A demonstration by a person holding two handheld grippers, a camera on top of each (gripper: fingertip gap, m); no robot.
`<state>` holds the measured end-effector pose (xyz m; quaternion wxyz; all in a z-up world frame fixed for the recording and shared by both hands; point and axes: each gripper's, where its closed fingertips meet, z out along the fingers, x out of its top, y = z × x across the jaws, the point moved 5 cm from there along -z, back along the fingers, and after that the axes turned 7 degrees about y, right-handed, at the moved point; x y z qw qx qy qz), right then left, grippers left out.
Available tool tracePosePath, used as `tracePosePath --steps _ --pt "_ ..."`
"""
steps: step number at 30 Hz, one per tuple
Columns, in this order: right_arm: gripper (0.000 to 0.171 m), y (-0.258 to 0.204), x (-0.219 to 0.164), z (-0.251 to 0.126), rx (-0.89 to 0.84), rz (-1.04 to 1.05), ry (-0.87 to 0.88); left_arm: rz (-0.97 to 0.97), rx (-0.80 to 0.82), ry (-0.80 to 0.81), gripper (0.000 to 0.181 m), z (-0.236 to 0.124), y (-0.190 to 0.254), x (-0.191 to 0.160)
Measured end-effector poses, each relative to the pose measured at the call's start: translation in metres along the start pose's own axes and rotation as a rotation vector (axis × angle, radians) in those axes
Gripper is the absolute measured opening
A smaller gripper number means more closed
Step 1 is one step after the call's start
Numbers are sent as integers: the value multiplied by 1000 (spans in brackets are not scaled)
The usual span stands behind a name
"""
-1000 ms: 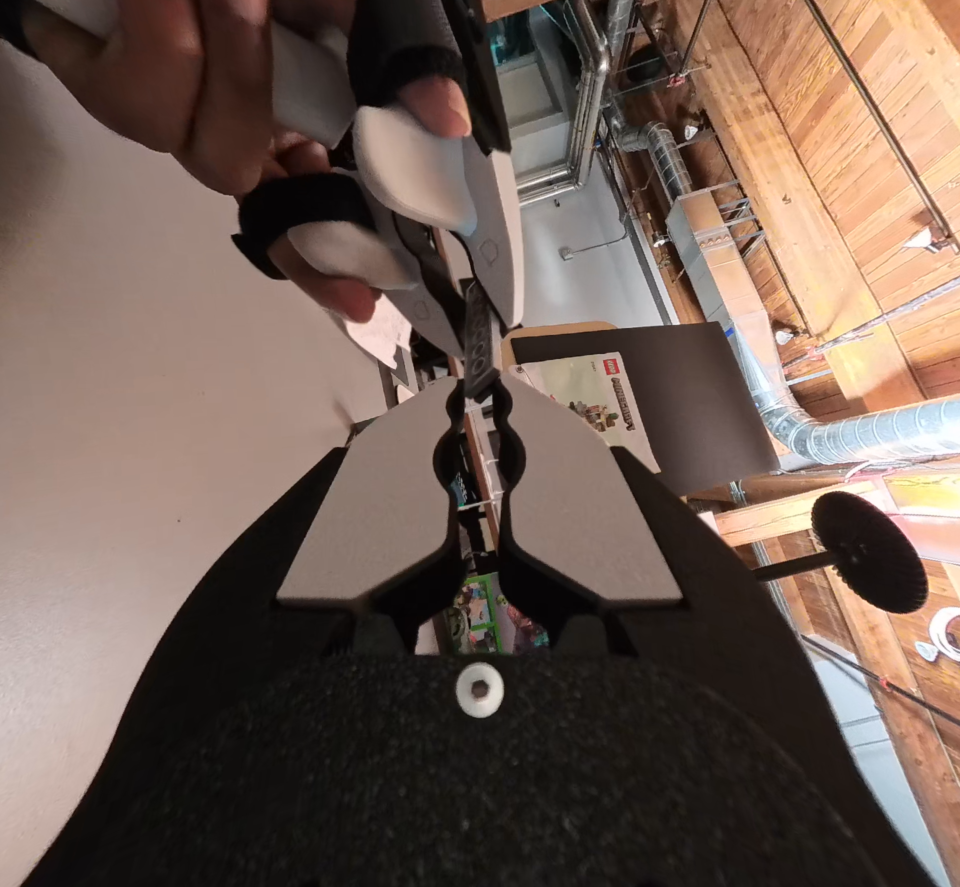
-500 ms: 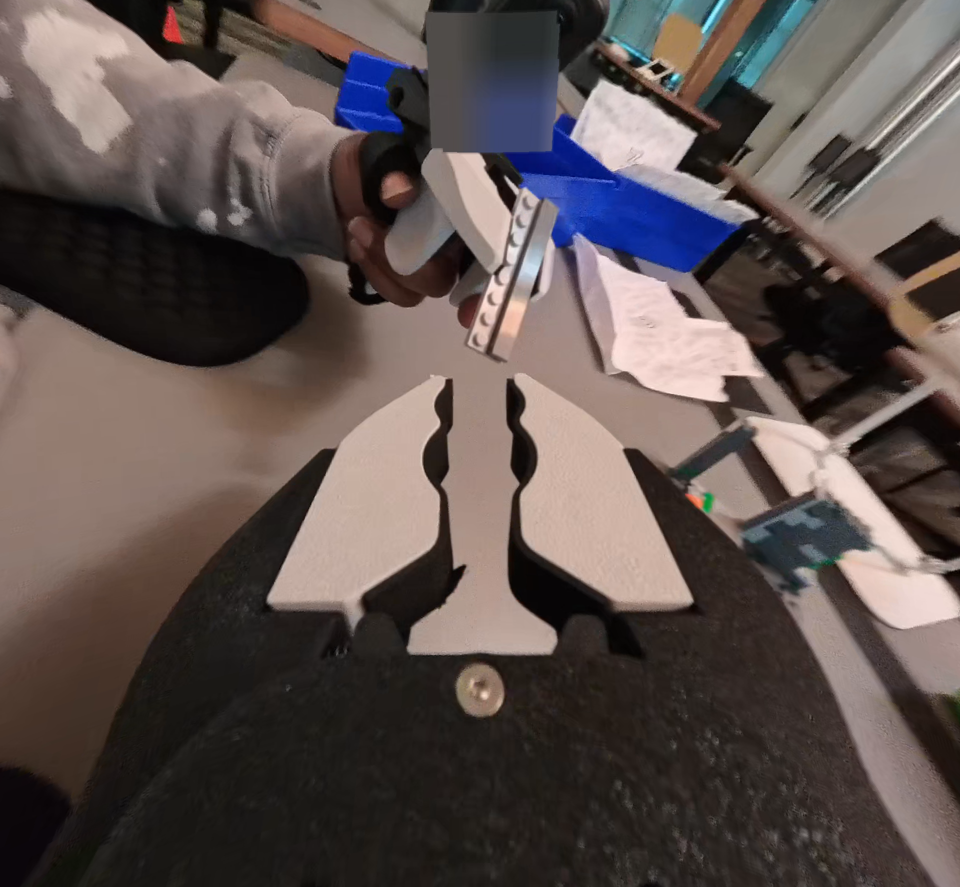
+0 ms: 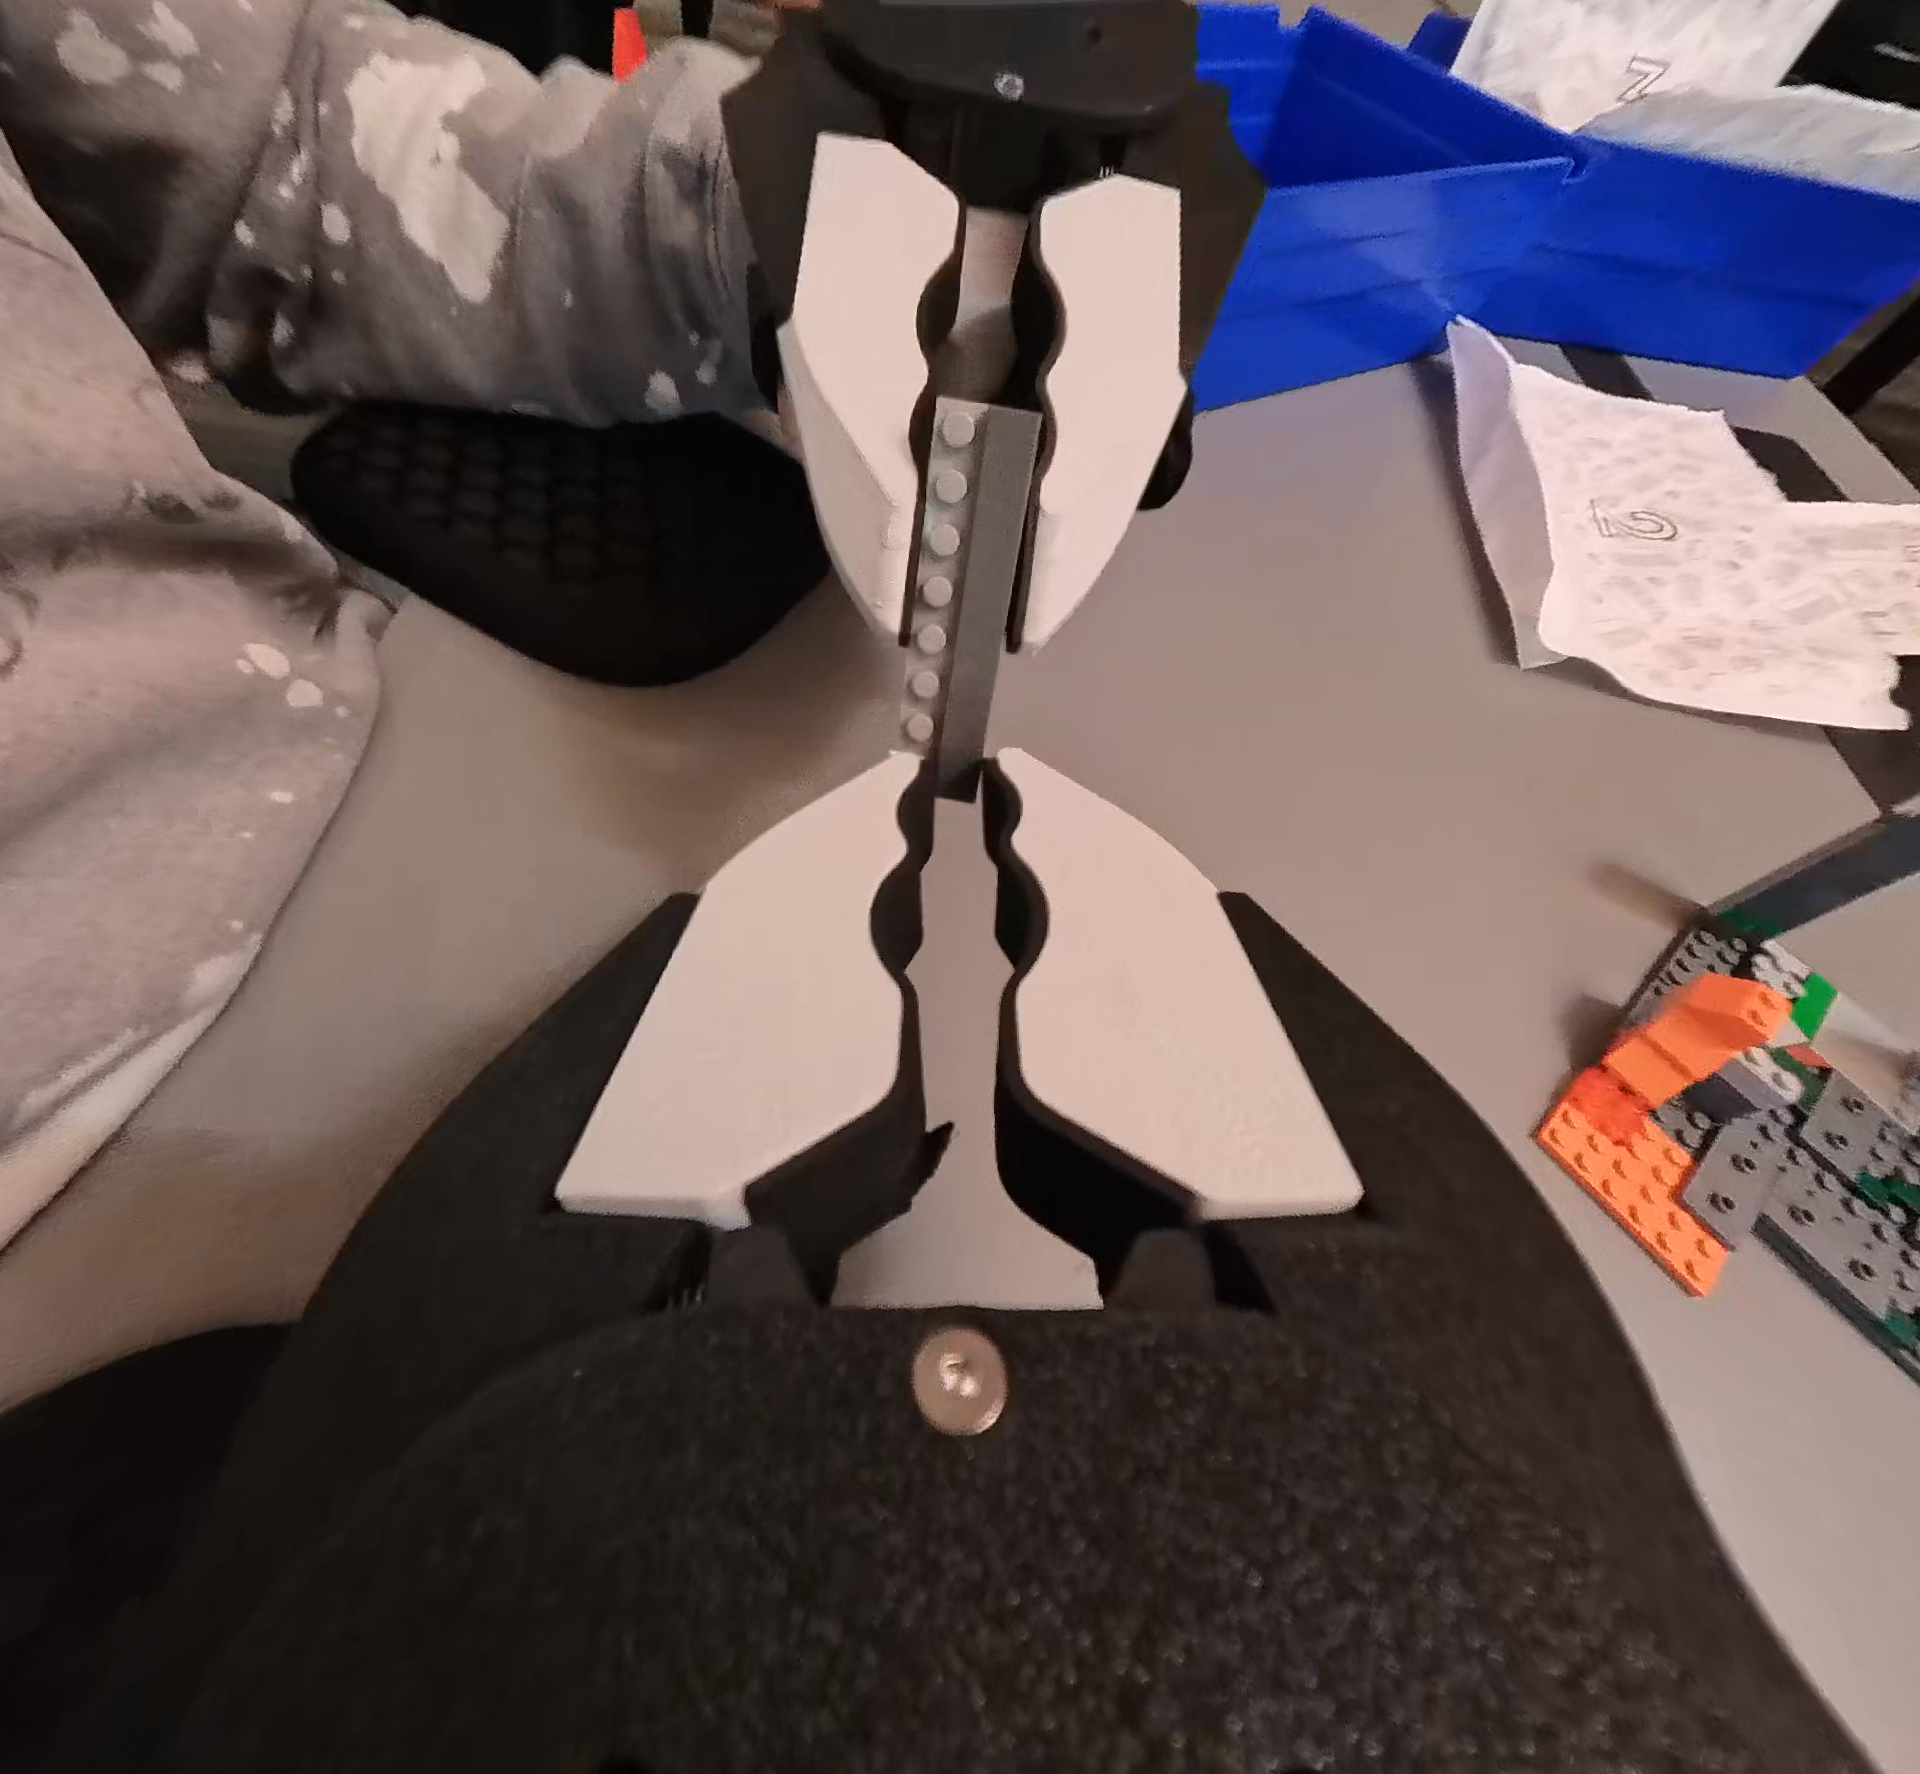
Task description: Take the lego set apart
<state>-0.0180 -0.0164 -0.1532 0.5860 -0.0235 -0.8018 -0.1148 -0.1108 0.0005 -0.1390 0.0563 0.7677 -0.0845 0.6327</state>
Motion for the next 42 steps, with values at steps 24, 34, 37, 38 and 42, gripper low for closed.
tracePosePath --steps 24,34,37,38,42 --pt "7 9 -12 12 -223 -124 -225 157 214 -183 16 9 -10 -11" --pt "0 19 -20 0 -336 -109 -215 156 333 -239 5 4 -23 -20" --pt "11 20 -14 0 -374 -173 -181 132 357 -171 5 1 -26 -12" --pt "15 20 -12 1 -397 -205 -178 116 368 -145 5 0 -28 -9" --pt "15 23 -1 3 -531 -335 -157 55 375 -50 5 0 -28 1"
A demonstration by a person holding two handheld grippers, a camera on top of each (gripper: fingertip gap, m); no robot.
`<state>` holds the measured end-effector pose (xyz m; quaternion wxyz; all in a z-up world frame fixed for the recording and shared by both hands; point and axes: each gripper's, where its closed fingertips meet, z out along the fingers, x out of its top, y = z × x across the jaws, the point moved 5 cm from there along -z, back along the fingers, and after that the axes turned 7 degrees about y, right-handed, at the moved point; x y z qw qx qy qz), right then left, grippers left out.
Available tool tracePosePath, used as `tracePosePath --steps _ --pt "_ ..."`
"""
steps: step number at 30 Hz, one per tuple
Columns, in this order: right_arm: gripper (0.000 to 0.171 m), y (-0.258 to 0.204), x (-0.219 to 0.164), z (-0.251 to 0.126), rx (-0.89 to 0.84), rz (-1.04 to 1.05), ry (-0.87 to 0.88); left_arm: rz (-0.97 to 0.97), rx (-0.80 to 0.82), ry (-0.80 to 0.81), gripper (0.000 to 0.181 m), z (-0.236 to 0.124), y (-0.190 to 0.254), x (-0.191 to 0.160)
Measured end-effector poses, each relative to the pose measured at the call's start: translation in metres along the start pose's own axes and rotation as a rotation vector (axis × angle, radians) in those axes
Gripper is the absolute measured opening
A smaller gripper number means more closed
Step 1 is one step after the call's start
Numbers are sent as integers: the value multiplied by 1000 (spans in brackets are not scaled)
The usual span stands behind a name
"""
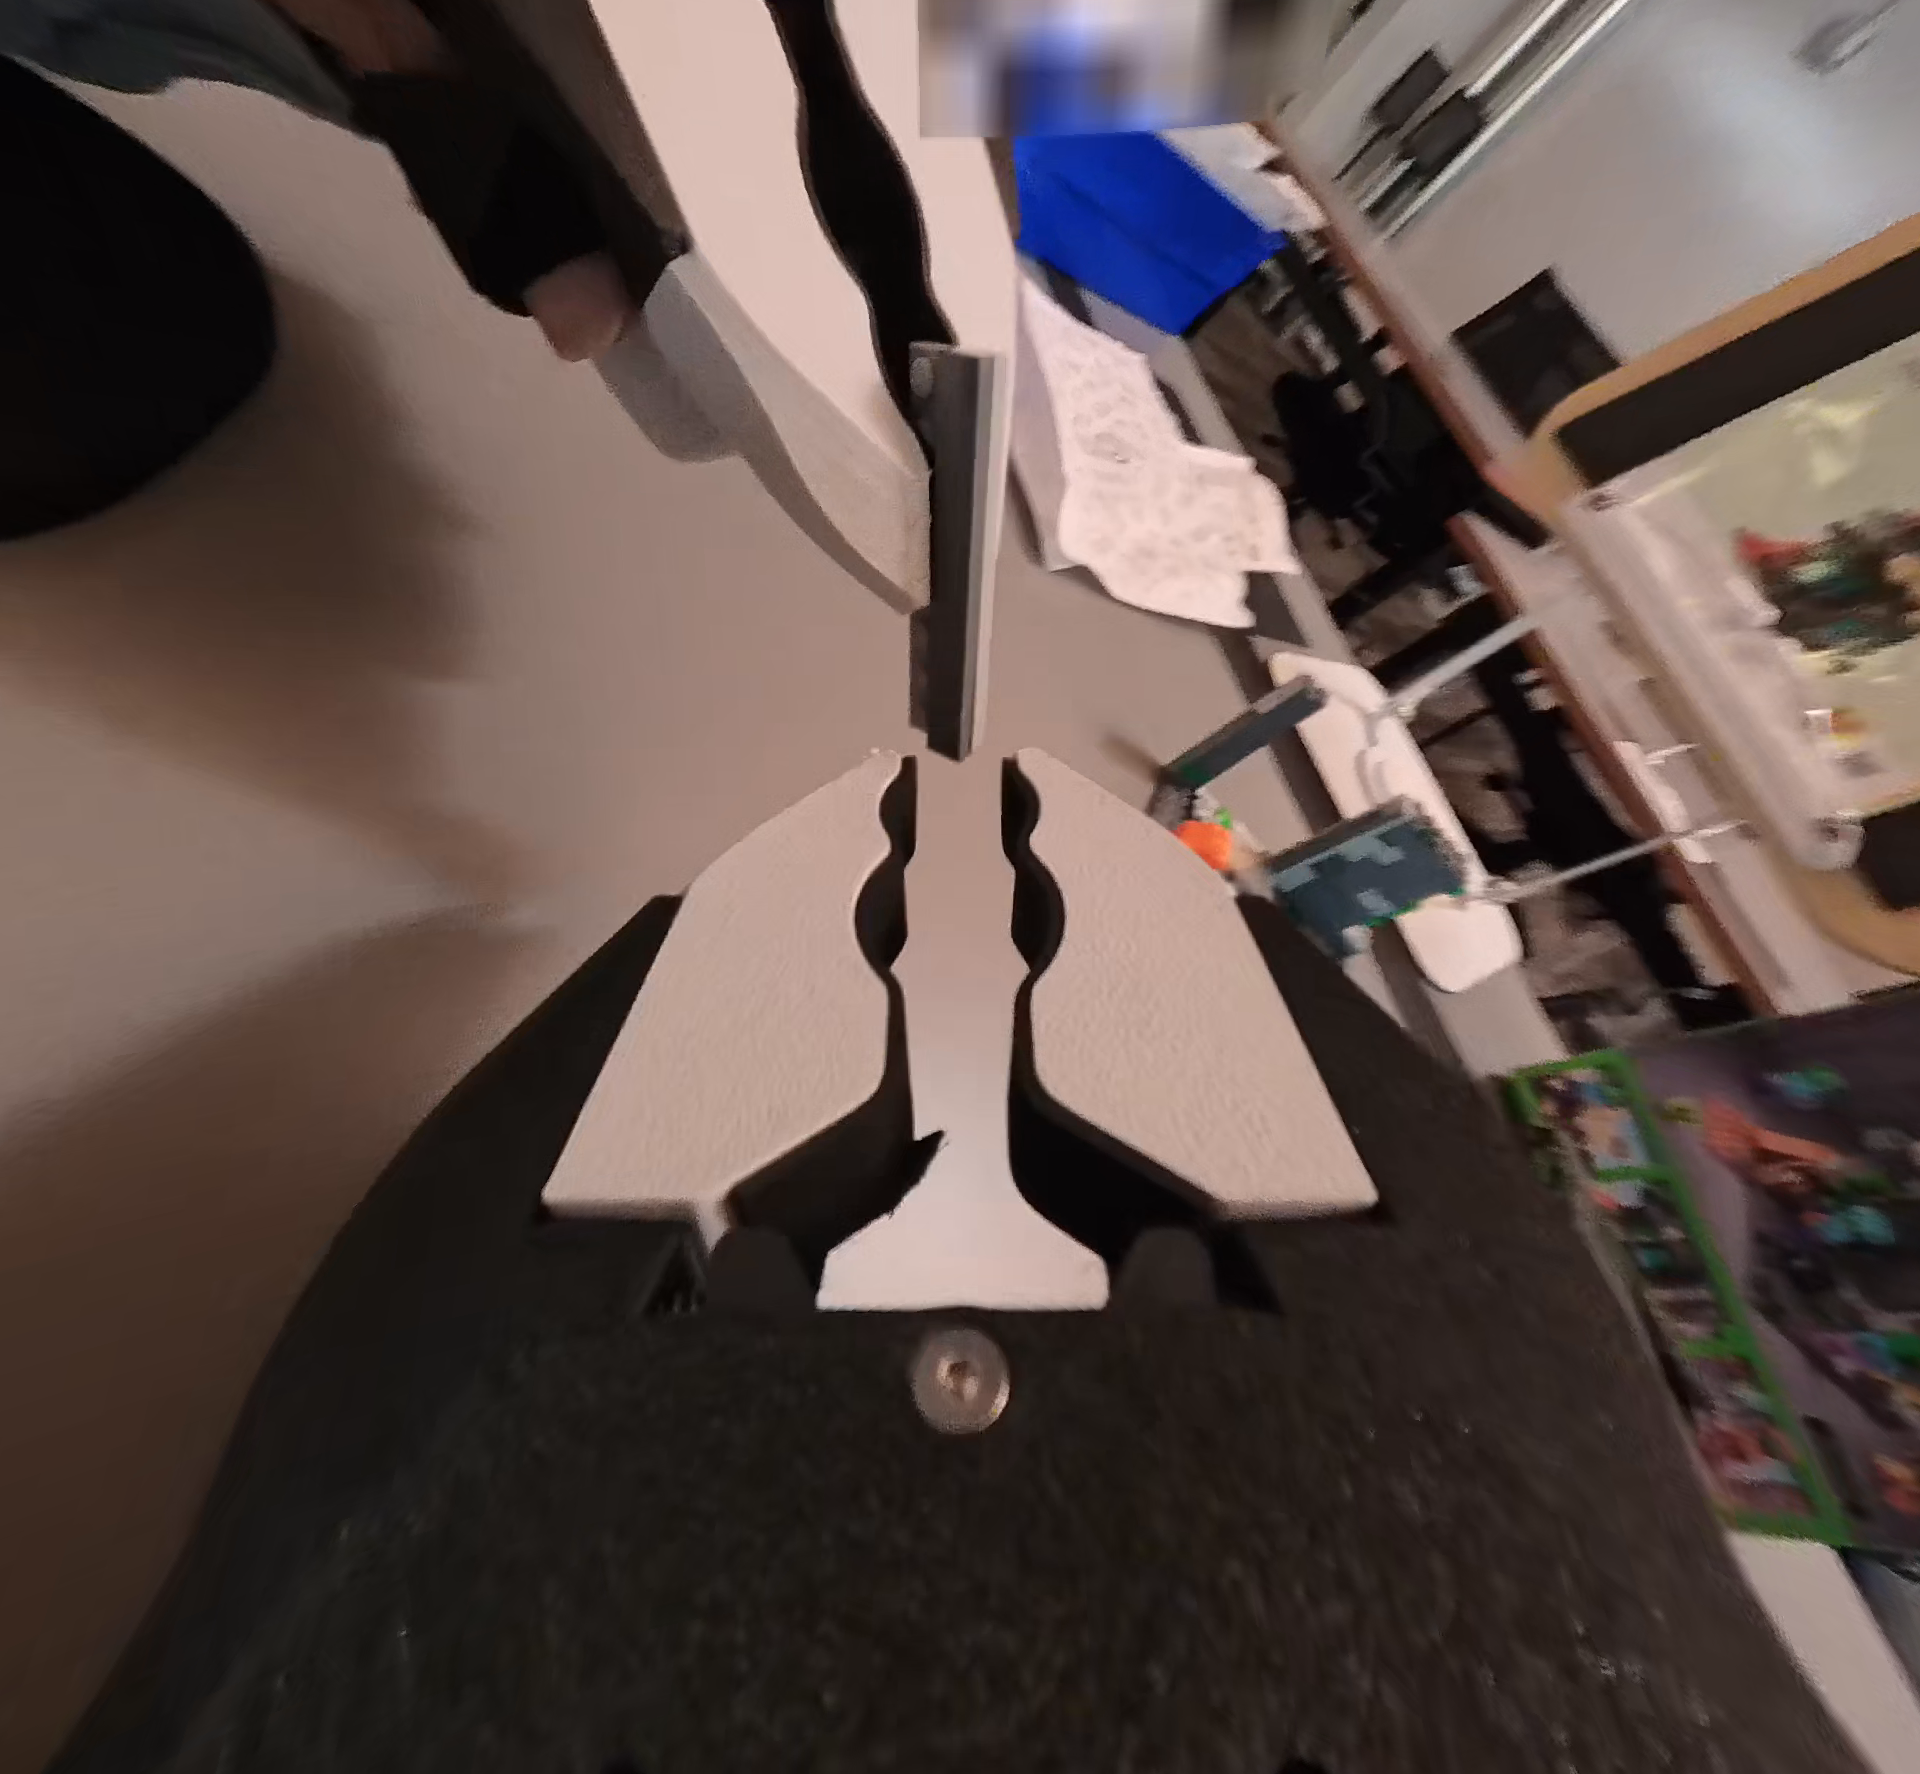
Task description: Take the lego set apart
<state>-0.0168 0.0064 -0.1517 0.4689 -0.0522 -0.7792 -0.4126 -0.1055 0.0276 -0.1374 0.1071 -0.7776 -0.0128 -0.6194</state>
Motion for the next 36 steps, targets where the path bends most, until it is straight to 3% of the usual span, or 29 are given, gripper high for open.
tracePosePath --steps 5,23,36 --pt "10 3 11 0 -119 -98 4 -114 21 77 5 -2 -5 9" --pt "7 5 17 -3 -129 -91 -29 -283 -5 115 5 0 -5 12" --pt "6 14 11 -5 -224 -91 -61 -157 190 88 6 12 -3 16"
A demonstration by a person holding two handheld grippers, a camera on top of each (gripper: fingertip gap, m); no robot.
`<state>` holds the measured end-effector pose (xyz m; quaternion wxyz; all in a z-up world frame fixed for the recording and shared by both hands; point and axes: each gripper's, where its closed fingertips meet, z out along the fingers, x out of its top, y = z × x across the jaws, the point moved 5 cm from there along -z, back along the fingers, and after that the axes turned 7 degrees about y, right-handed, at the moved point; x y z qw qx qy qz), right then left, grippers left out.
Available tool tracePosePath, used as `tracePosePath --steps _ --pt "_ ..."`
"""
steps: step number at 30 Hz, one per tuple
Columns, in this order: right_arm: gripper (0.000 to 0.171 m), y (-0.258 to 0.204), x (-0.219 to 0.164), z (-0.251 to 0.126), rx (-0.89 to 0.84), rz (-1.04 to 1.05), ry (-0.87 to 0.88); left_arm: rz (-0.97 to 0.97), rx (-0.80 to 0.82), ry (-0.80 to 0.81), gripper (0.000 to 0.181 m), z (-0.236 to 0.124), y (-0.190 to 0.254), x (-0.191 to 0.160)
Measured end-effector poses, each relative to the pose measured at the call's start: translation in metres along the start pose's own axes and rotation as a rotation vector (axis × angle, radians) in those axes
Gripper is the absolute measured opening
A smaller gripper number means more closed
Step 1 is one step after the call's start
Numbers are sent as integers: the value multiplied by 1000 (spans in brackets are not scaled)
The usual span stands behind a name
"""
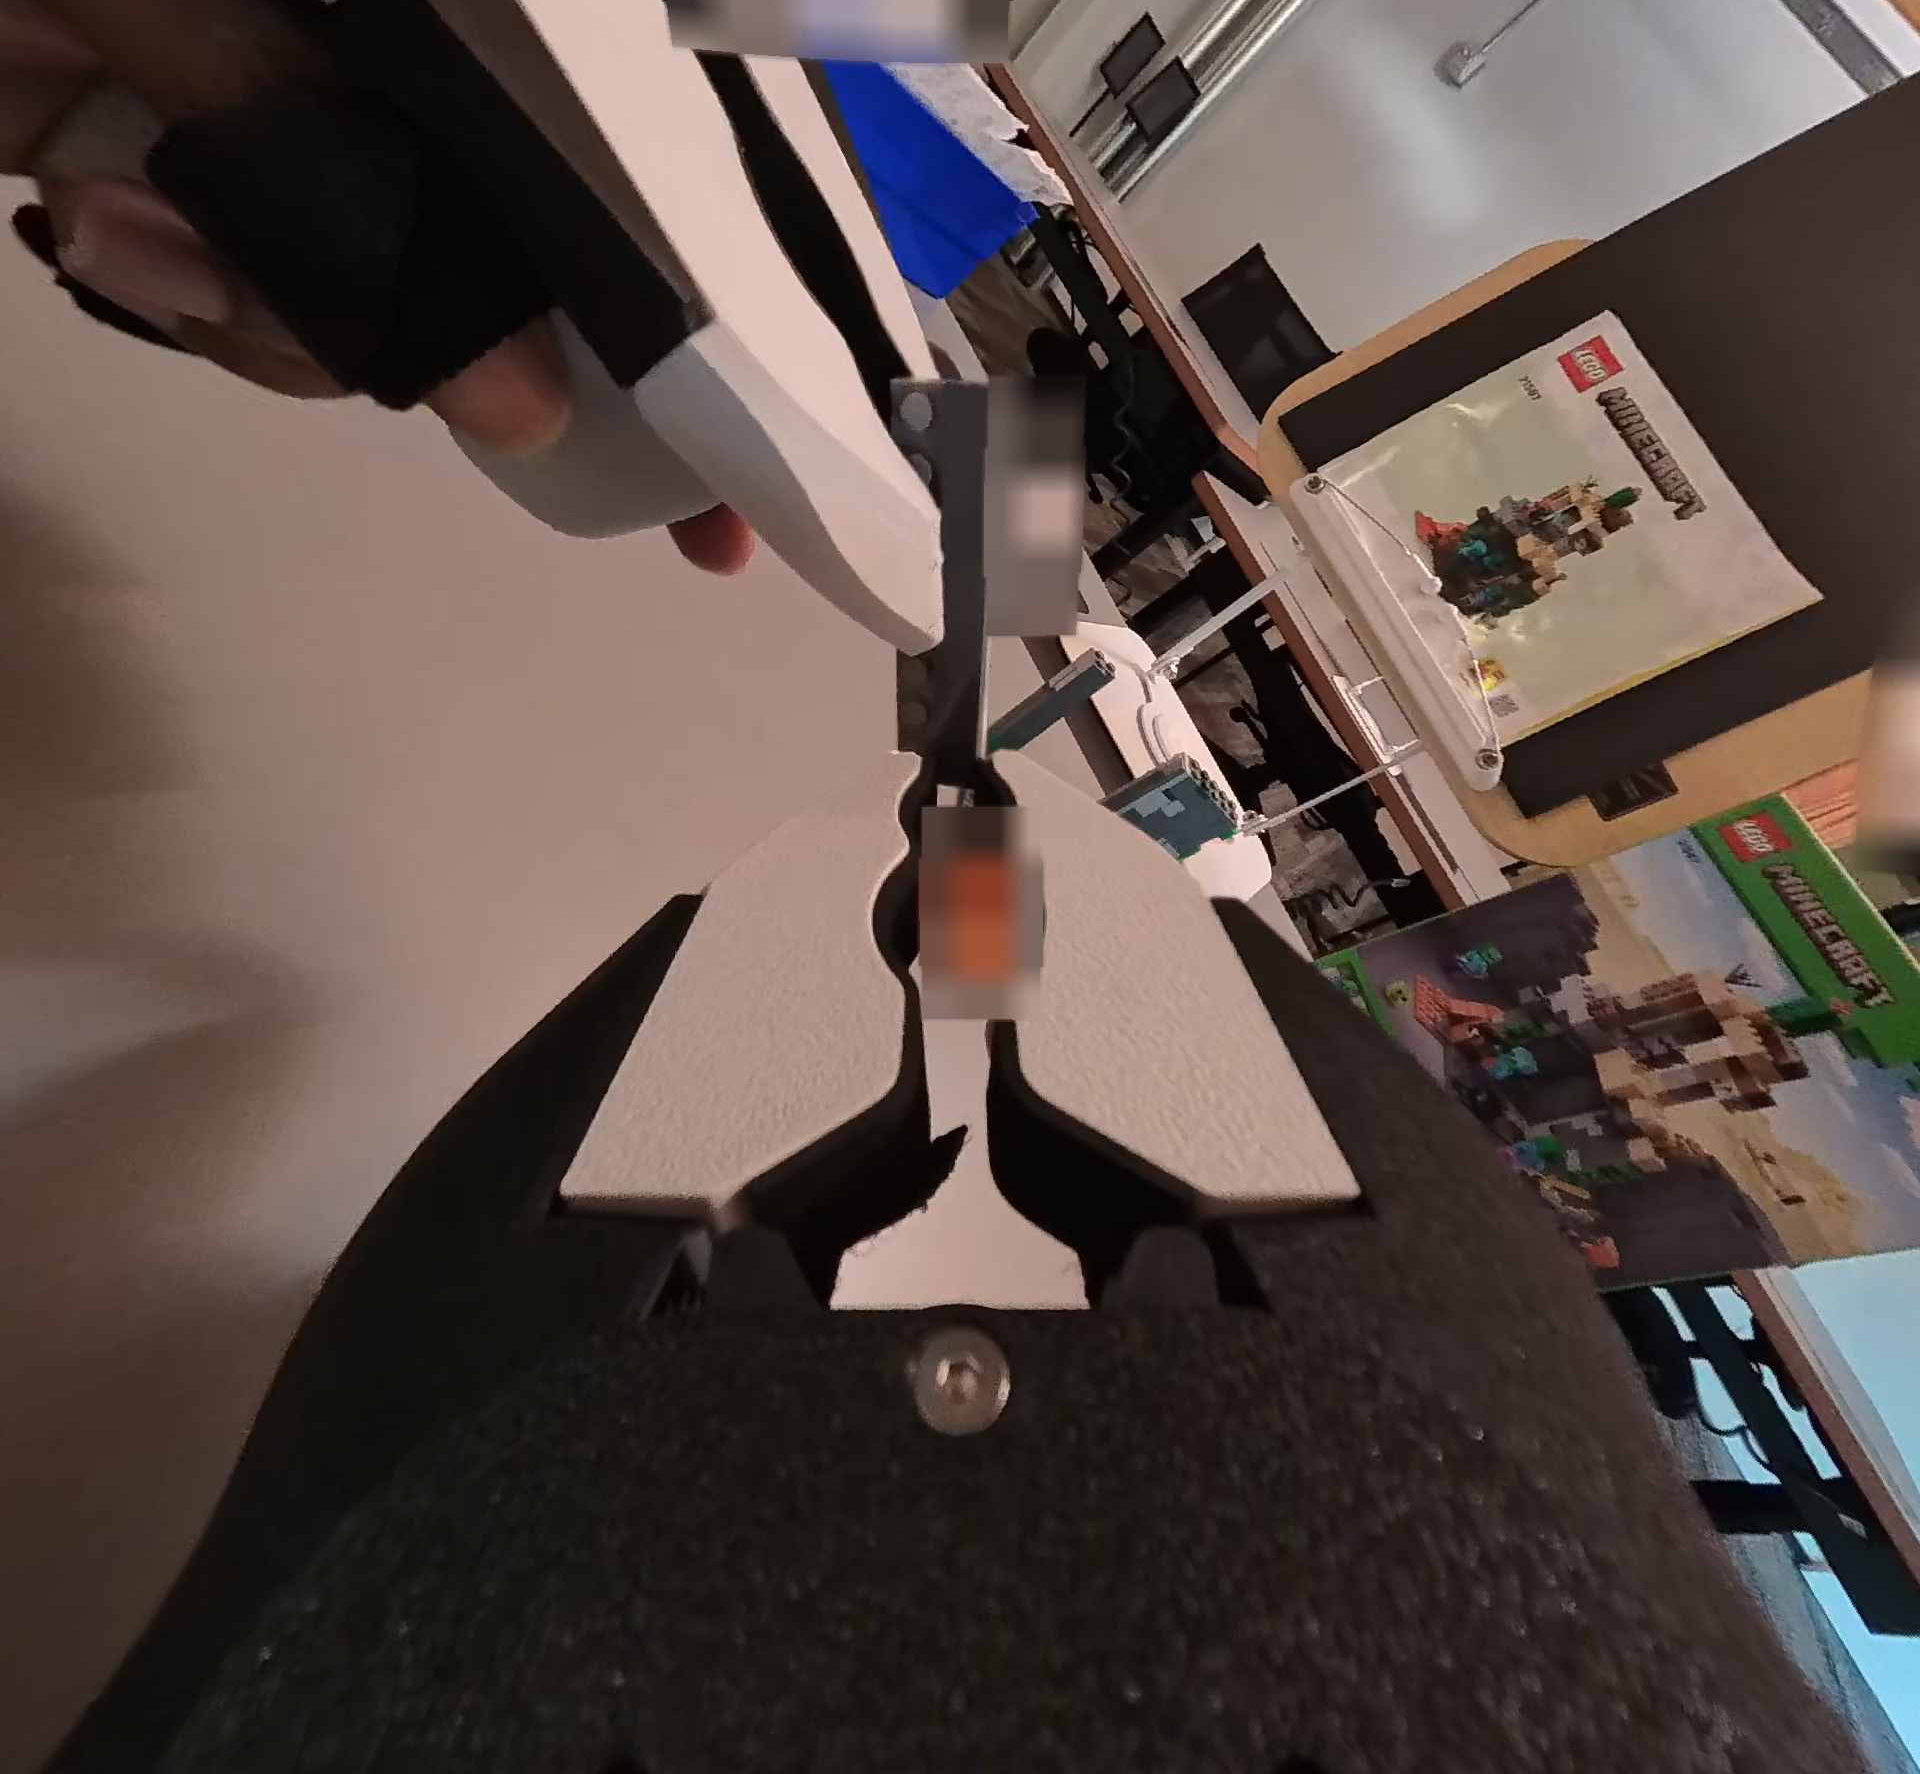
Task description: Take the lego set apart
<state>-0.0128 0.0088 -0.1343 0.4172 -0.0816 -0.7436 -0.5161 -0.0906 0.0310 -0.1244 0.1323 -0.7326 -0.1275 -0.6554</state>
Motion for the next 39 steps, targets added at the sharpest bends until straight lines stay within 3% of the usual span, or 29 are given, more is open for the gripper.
tracePosePath --steps 9,22,26,29,30,34,39 --pt "6 3 -4 -3 -14 -52 -4 24 8 -17 6 3 -3 -3" --pt "7 -3 -10 -3 109 16 34 -12 -134 -35 6 -2 -5 -13" --pt "7 -5 0 -7 51 -116 65 53 -11 -87 5 -3 -19 -17" --pt "7 -9 8 -7 30 -160 73 -30 -86 -40 5 -5 -10 -13" --pt "7 -9 4 -7 28 -164 72 25 -50 -46 5 -5 -12 -11" --pt "7 -1 3 -13 34 -94 113 23 -4 -74 5 -6 -23 -17" --pt "7 19 -23 -8 73 144 1 -197 -4 -24 5 -11 -45 -21"
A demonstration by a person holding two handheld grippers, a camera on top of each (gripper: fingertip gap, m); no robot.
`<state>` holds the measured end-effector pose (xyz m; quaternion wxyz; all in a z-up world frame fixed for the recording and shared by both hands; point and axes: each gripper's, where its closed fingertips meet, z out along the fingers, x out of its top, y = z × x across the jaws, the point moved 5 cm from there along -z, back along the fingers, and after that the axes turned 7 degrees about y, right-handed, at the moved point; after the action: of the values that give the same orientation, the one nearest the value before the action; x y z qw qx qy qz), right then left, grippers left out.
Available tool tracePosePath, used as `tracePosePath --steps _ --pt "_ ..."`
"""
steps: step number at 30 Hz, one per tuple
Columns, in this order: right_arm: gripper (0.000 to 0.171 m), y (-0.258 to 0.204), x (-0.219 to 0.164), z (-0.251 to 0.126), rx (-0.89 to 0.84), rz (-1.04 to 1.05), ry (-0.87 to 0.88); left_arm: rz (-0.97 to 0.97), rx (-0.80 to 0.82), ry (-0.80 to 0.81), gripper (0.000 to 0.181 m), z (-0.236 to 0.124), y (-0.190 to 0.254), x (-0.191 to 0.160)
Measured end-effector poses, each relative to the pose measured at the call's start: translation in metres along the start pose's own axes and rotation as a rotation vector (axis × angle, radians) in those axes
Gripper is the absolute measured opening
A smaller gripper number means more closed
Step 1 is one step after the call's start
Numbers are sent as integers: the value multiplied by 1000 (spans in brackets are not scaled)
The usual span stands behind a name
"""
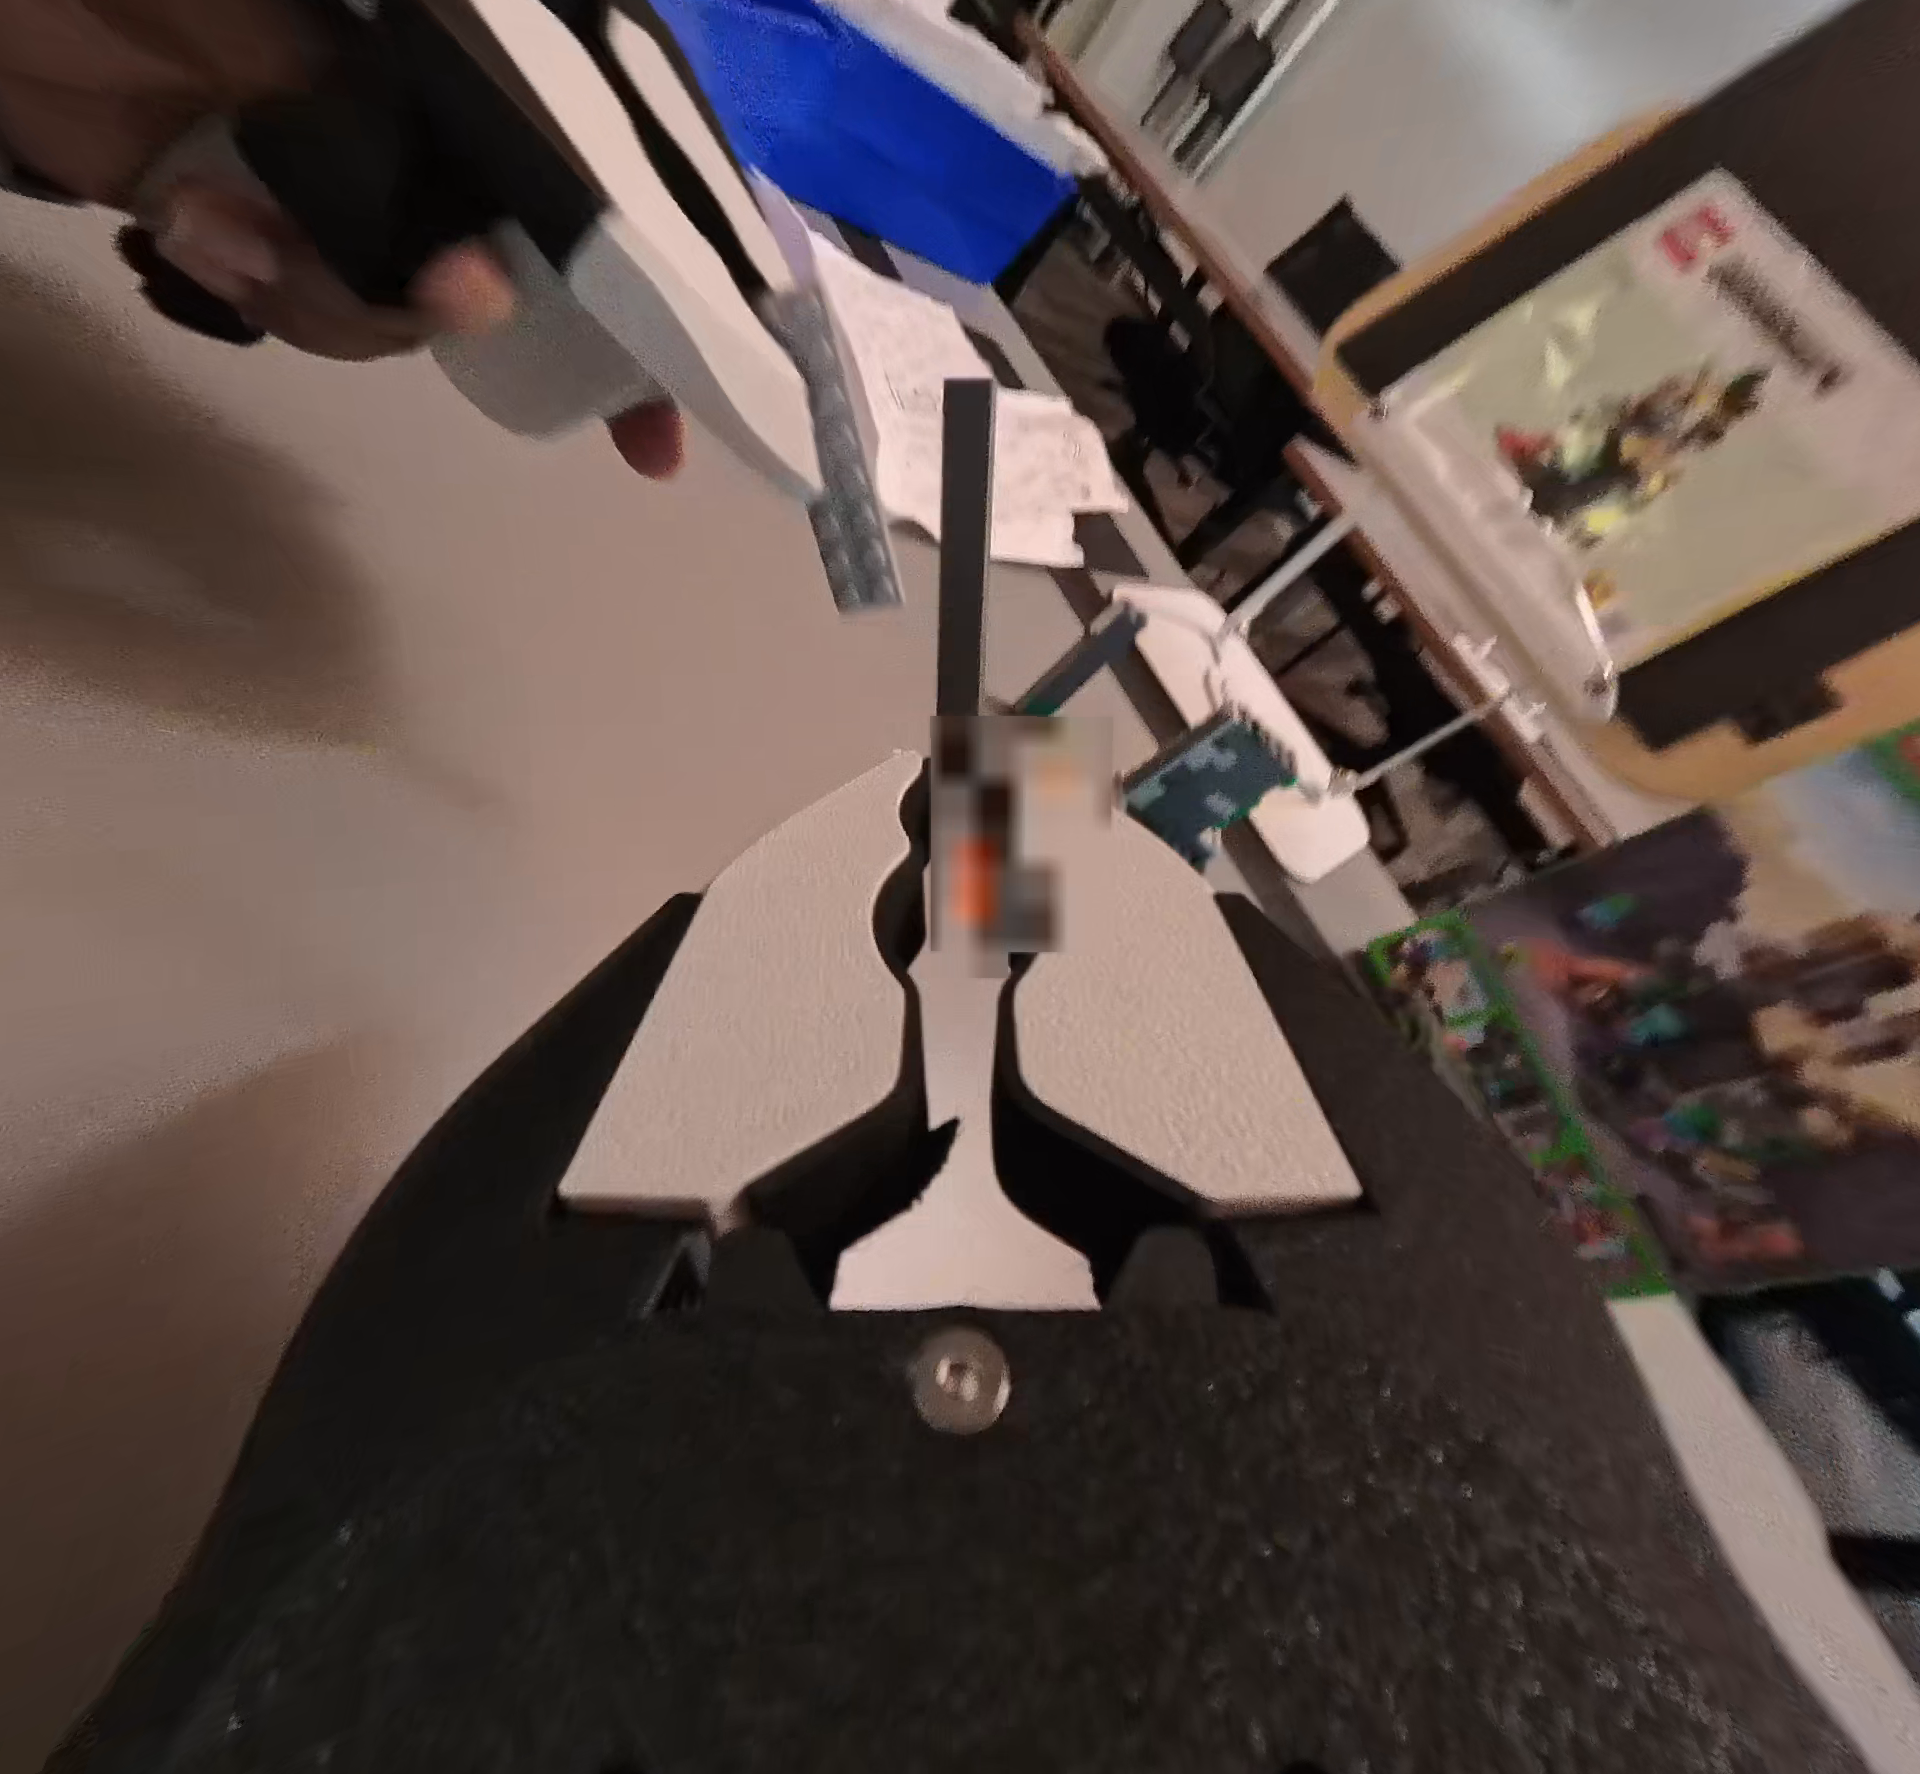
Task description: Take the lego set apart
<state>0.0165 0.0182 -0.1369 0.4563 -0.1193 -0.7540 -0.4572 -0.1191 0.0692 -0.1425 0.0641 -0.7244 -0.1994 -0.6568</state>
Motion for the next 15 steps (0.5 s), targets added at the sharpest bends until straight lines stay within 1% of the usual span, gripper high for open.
tracePosePath --steps 3,6,10,15 --pt "7 7 -16 4 30 88 -69 -118 4 25 5 -6 -14 2" --pt "7 5 -25 11 77 177 -107 -180 11 44 5 -10 -21 4" --pt "7 3 -30 19 104 245 -136 -186 28 46 5 -14 -25 5" --pt "7 11 -21 29 109 468 -94 -201 59 53 5 -16 -30 6"
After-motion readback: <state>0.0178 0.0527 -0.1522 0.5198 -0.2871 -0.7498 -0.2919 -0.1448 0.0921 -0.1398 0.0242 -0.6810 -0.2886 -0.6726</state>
